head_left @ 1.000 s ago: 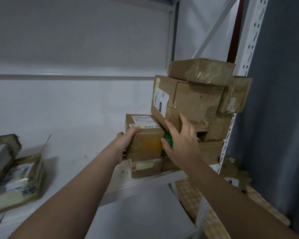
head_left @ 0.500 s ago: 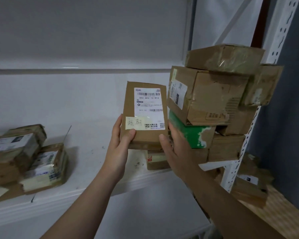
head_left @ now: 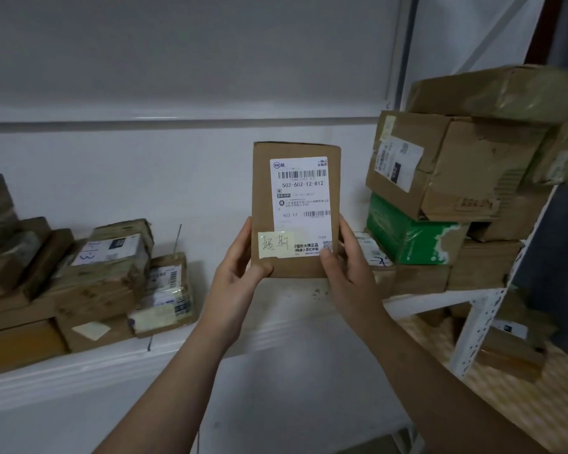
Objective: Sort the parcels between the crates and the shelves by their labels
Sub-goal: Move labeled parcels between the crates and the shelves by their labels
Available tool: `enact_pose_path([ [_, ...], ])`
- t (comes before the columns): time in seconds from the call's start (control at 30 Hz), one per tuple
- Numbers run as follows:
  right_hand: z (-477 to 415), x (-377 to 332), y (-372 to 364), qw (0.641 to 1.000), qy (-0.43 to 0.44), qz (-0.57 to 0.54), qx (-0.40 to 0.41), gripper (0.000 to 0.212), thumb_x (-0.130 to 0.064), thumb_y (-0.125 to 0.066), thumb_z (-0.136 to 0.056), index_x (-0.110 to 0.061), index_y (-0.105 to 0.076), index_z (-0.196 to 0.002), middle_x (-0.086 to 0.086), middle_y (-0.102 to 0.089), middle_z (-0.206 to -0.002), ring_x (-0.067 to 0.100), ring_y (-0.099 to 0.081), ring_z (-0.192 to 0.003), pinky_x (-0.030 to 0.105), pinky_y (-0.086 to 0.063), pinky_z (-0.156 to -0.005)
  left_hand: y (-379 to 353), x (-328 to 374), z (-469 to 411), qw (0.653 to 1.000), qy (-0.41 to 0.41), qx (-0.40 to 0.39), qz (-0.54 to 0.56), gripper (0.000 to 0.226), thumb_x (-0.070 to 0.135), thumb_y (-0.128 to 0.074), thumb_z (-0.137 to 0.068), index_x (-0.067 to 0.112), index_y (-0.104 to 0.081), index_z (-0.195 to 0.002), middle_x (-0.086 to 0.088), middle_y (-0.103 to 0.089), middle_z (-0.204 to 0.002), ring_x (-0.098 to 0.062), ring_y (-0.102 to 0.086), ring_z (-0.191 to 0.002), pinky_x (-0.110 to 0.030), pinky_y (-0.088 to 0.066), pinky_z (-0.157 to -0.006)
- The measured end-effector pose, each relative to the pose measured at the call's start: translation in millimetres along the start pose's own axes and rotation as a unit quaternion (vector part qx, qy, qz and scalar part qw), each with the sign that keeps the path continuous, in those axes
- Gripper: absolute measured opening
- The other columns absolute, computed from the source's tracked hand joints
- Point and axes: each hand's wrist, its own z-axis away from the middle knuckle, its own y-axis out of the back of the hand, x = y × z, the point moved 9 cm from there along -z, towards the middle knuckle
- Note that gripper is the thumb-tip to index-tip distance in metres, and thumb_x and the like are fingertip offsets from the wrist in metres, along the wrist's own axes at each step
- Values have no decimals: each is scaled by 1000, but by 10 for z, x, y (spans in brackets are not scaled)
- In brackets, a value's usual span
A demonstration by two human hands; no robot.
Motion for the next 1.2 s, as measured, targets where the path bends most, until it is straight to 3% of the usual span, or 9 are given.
enact_pose_path([
  [0.1, 88, -47, -112, 1000, 0, -5, 14, 51, -9, -47, -99, -21, -31, -146, -8, -49, -138, -2, -46, -126, 14, -41, -98, 125, 32, 79, 1000, 4, 0, 2, 69, -2, -52, -91, 35, -32, -146, 8, -47, -143, -11, -44, -131, -47, -41, -106],
  [0.23, 248, -102, -162, 999, -22, -17, 42, 48, -9, -57, -94, -41, -41, -126, -32, -57, -117, -12, -52, -111, 6, -45, -81, 192, 59, 238, 1000, 6, -12, -5, 69, 9, -59, -89, 44, -34, -142, 13, -45, -143, -8, -41, -132, -47, -41, -105],
  [0.33, 460, -83, -140, 996, -50, -20, 72, 53, -15, -66, -89, -38, -41, -130, -16, -60, -120, -8, -55, -108, 10, -48, -81, 191, 80, 390, 999, -3, -19, -40, 72, 25, -61, -79, 55, -31, -138, 18, -40, -140, -3, -36, -132, -41, -42, -106],
  [0.47, 877, 15, -41, 986, -95, -39, 129, 59, -24, -70, -83, -35, -39, -132, -5, -58, -126, 2, -57, -111, 23, -53, -87, 47, 26, 611, 996, -23, -60, -69, 75, 32, -62, -79, 50, -25, -141, 18, -33, -133, 7, -36, -126, -26, -48, -98],
  [0.67, 1666, 73, 327, 963, -159, -38, 215, 66, -29, -69, -76, -30, -34, -131, -8, -53, -126, 5, -59, -111, 30, -55, -88, -393, -335, 1045, 989, 29, -146, -21, 72, 34, -65, -72, 48, -34, -136, 8, -39, -139, -6, -38, -130, -36, -48, -99],
  [0.77, 2197, 155, 606, 939, -211, -29, 271, 72, -38, -73, -72, -35, -32, -131, 0, -51, -133, 14, -56, -118, 39, -52, -95, -808, -490, 1309, 976, 52, -211, 28, 67, 24, -63, -73, 44, -40, -132, 2, -44, -139, -5, -45, -125, -18, -51, -86],
  [0.97, 3249, 265, 1127, 888, -278, -31, 365, 72, -40, -74, -73, -38, -31, -131, 0, -58, -129, 13, -58, -116, 38, -51, -97, -1562, -776, 2016, 934, 137, -323, 65, 65, 38, -66, -75, 44, -41, -135, 11, -51, -135, -3, -52, -120, -28, -48, -91],
  [1.13, 4048, 197, 1569, 850, -311, -36, 424, 69, -43, -77, -73, -46, -34, -127, -4, -58, -128, 13, -59, -115, 38, -50, -97, -2213, -846, 2644, 903, 178, -387, 54, 58, 42, -58, -79, 49, -40, -134, 19, -51, -133, 2, -52, -118, -18, -47, -86],
  [1.2, 4391, 122, 1772, 836, -318, -50, 444, 66, -39, -77, -77, -48, -34, -127, -3, -58, -129, 14, -62, -112, 32, -53, -91, -2519, -832, 2956, 887, 201, -412, 57, 52, 47, -53, -80, 63, -38, -128, 26, -47, -133, 8, -48, -117, -12, -44, -84],
])
